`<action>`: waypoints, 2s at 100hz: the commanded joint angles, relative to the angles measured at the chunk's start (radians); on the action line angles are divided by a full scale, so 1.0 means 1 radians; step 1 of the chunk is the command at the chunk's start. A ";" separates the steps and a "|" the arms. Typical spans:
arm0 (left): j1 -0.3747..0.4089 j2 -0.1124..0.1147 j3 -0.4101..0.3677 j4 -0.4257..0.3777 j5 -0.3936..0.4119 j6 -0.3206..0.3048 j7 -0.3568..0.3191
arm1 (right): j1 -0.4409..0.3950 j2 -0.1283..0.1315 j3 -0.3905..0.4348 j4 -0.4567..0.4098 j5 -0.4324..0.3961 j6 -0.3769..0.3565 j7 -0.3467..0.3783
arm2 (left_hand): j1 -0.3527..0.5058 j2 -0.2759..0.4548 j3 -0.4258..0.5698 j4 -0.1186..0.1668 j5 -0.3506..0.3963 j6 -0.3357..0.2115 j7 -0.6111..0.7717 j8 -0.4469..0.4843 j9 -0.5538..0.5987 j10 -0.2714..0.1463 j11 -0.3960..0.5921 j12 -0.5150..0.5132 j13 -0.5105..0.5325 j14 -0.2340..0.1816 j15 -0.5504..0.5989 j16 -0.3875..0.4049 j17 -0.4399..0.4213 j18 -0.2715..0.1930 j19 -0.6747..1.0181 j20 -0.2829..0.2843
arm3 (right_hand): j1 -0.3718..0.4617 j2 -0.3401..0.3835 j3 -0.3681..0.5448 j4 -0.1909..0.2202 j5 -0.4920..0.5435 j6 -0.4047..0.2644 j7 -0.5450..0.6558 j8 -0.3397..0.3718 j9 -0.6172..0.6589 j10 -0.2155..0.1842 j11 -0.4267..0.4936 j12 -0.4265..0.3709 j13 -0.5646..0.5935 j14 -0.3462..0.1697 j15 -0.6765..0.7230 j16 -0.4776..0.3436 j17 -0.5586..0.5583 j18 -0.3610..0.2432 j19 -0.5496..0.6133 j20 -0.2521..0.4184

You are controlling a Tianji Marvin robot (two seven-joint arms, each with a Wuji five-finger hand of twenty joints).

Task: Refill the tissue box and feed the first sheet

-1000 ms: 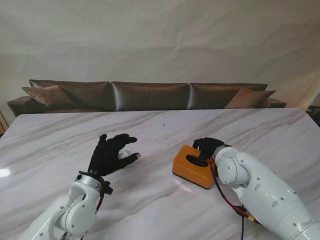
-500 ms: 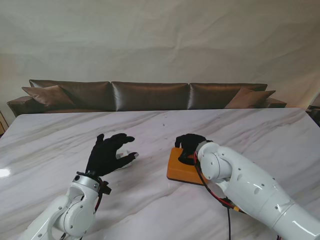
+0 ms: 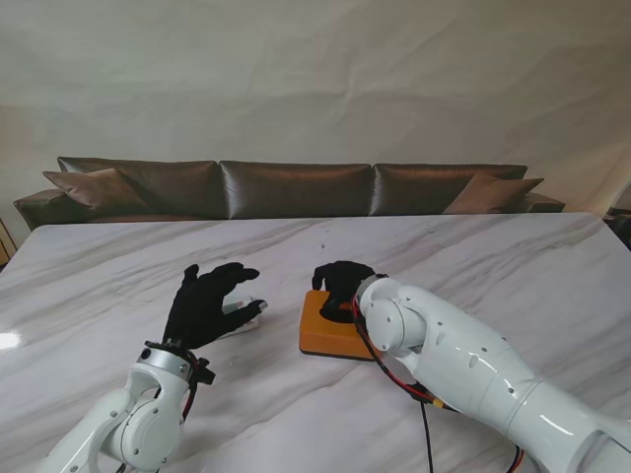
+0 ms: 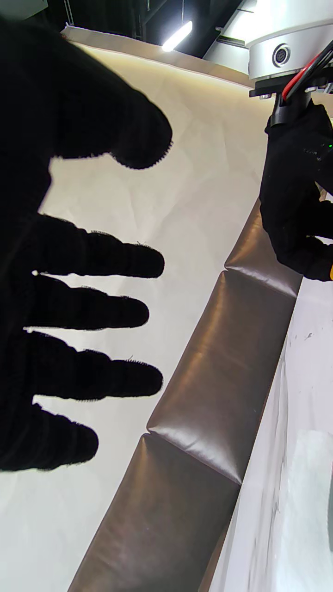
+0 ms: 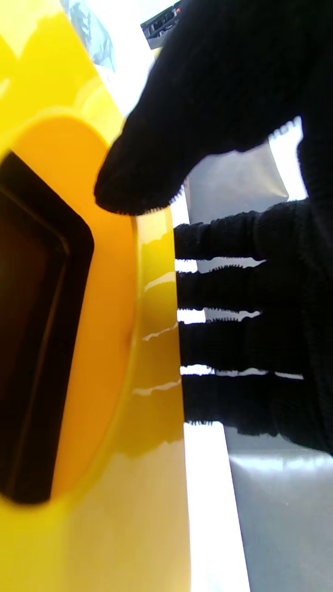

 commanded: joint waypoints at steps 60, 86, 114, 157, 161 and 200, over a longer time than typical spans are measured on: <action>0.011 -0.005 -0.007 -0.010 -0.002 -0.008 -0.007 | -0.004 -0.009 -0.014 -0.082 -0.037 0.006 0.004 | 0.014 0.032 -0.030 0.013 0.001 -0.008 -0.027 0.009 0.037 -0.018 -0.010 -0.001 -0.024 -0.012 -0.020 -0.009 -0.025 0.027 1.190 0.000 | -0.102 -0.073 -0.002 -0.061 -0.028 -0.022 -0.046 -0.020 -0.085 -0.017 -0.087 -0.053 -0.116 0.036 -0.245 -0.140 -0.056 -0.009 -0.038 -0.010; 0.005 -0.005 -0.006 -0.004 -0.009 -0.011 -0.008 | -0.129 0.058 0.127 -0.313 -0.193 0.063 0.066 | 0.014 0.033 -0.031 0.013 0.002 -0.008 -0.027 0.009 0.036 -0.020 -0.010 -0.001 -0.024 -0.012 -0.020 -0.009 -0.025 0.027 1.189 0.000 | -0.209 -0.067 -0.052 -0.109 -0.051 -0.009 -0.091 -0.043 -0.149 0.008 -0.154 -0.141 -0.149 0.031 -0.328 -0.225 -0.007 -0.070 0.008 0.022; -0.001 -0.005 -0.002 0.001 -0.011 -0.005 -0.014 | -0.281 0.121 0.259 -0.548 -0.348 0.075 0.251 | 0.012 0.032 -0.032 0.013 0.000 -0.011 -0.027 0.009 0.036 -0.020 -0.010 -0.001 -0.025 -0.013 -0.021 -0.009 -0.026 0.028 1.188 0.000 | -0.262 -0.055 -0.080 -0.122 0.050 -0.028 -0.079 -0.033 0.011 0.008 -0.164 -0.179 0.092 -0.016 -0.294 -0.282 0.339 -0.328 0.425 0.060; 0.002 -0.006 -0.007 0.003 -0.015 -0.013 -0.011 | -0.305 0.129 0.215 -0.553 -0.405 0.124 0.279 | 0.014 0.033 -0.031 0.013 0.002 -0.009 -0.026 0.010 0.038 -0.019 -0.010 -0.001 -0.025 -0.012 -0.021 -0.009 -0.026 0.028 1.188 0.001 | -0.315 -0.085 -0.047 -0.142 0.120 0.057 -0.098 -0.095 0.113 0.101 -0.170 -0.274 0.257 0.006 -0.348 -0.394 0.617 -0.423 0.562 -0.024; 0.002 -0.006 -0.007 0.003 -0.015 -0.013 -0.010 | -0.300 0.129 0.207 -0.548 -0.405 0.126 0.277 | 0.014 0.033 -0.031 0.013 0.003 -0.008 -0.026 0.010 0.038 -0.019 -0.010 -0.001 -0.025 -0.013 -0.021 -0.009 -0.026 0.028 1.187 0.001 | -0.314 -0.085 -0.047 -0.142 0.123 0.056 -0.095 -0.097 0.117 0.103 -0.168 -0.274 0.260 0.003 -0.355 -0.398 0.619 -0.424 0.563 -0.026; 0.000 -0.006 -0.007 0.009 -0.017 -0.016 -0.008 | -0.268 0.124 0.152 -0.495 -0.368 0.142 0.254 | 0.015 0.034 -0.032 0.013 0.003 -0.008 -0.027 0.010 0.039 -0.018 -0.010 -0.001 -0.024 -0.013 -0.021 -0.009 -0.026 0.028 1.187 0.001 | -0.308 -0.088 -0.041 -0.141 0.141 0.057 -0.081 -0.107 0.134 0.099 -0.162 -0.278 0.275 -0.006 -0.379 -0.412 0.629 -0.424 0.572 -0.034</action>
